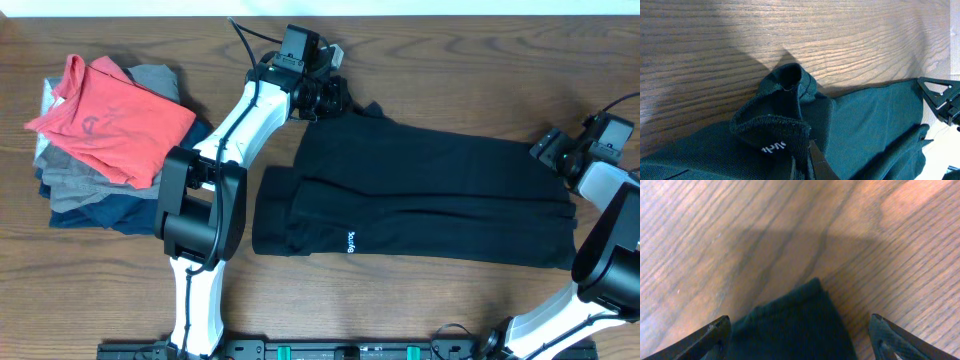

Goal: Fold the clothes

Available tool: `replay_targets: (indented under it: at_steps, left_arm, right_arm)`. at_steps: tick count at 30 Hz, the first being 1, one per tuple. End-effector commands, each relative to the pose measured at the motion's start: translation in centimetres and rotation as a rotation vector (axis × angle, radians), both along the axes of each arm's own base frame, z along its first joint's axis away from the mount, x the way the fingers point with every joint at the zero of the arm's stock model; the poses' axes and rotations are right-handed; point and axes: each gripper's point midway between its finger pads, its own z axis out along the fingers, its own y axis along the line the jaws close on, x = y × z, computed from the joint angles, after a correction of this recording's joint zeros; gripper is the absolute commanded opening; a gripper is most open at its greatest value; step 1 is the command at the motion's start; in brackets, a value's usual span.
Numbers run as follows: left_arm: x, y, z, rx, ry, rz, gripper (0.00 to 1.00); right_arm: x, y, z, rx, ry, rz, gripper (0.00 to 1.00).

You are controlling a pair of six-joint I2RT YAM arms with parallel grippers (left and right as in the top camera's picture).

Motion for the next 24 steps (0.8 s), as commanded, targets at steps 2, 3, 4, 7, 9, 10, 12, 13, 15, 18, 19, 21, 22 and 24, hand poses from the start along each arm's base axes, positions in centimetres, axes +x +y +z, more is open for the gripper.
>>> replay_targets:
  at_steps: [2, 3, 4, 7, 9, 10, 12, 13, 15, 18, 19, 21, 22, 24]
  left_arm:
    - [0.0, -0.1, 0.9, -0.011, -0.01, -0.014, 0.06]
    - [-0.1, -0.1, 0.8, -0.01, -0.007, -0.014, 0.06]
    - [-0.1, -0.1, 0.8, -0.008, -0.004, -0.013, 0.06]
    - [-0.3, 0.0, 0.6, -0.004, 0.008, -0.013, 0.06]
    - [-0.5, 0.1, 0.5, 0.001, 0.017, -0.012, 0.06]
    - [-0.5, 0.1, 0.5, 0.001, 0.017, -0.012, 0.06]
    - [-0.5, 0.1, 0.5, 0.001, 0.017, -0.012, 0.06]
    - [-0.5, 0.1, 0.5, 0.001, 0.017, -0.012, 0.06]
    - [-0.5, 0.1, 0.5, 0.001, 0.016, -0.012, 0.06]
    - [-0.5, 0.1, 0.5, 0.003, 0.012, -0.017, 0.06]
    - [-0.5, 0.1, 0.5, 0.003, 0.012, -0.017, 0.06]
    - [-0.5, 0.1, 0.5, 0.003, 0.012, -0.017, 0.06]
    - [-0.5, 0.1, 0.5, 0.003, 0.014, -0.017, 0.06]
    - [-0.8, 0.1, 1.0, 0.001, 0.017, -0.019, 0.06]
  right_arm:
    - [-0.2, 0.1, -1.2, 0.017, 0.017, -0.051, 0.83]
    - [-0.1, 0.2, -1.3, 0.018, 0.019, -0.049, 0.8]
    - [-0.1, 0.4, -1.4, 0.019, 0.022, -0.045, 0.77]
    - [0.0, 1.0, -2.2, 0.025, 0.036, -0.033, 0.73]
    - [0.1, 1.4, -2.7, 0.029, 0.043, -0.025, 0.7]
    - [0.1, 1.5, -3.0, 0.031, 0.047, -0.022, 0.68]
    - [0.1, 1.8, -3.5, 0.036, 0.056, -0.021, 0.6]
    - [0.1, 1.8, -3.7, 0.041, 0.057, -0.028, 0.54]
    - [0.1, 1.7, -3.8, 0.044, 0.053, -0.04, 0.32]
    - [0.3, 1.6, -3.6, 0.039, 0.044, -0.041, 0.1]
    - [0.3, 1.5, -3.6, 0.036, 0.046, -0.043, 0.02]
    - [0.1, 1.5, -3.7, 0.035, 0.053, -0.045, 0.01]
    - [0.0, 1.5, -3.7, 0.035, 0.056, -0.047, 0.01]
    - [-0.3, 1.2, -3.5, 0.035, 0.066, -0.056, 0.01]
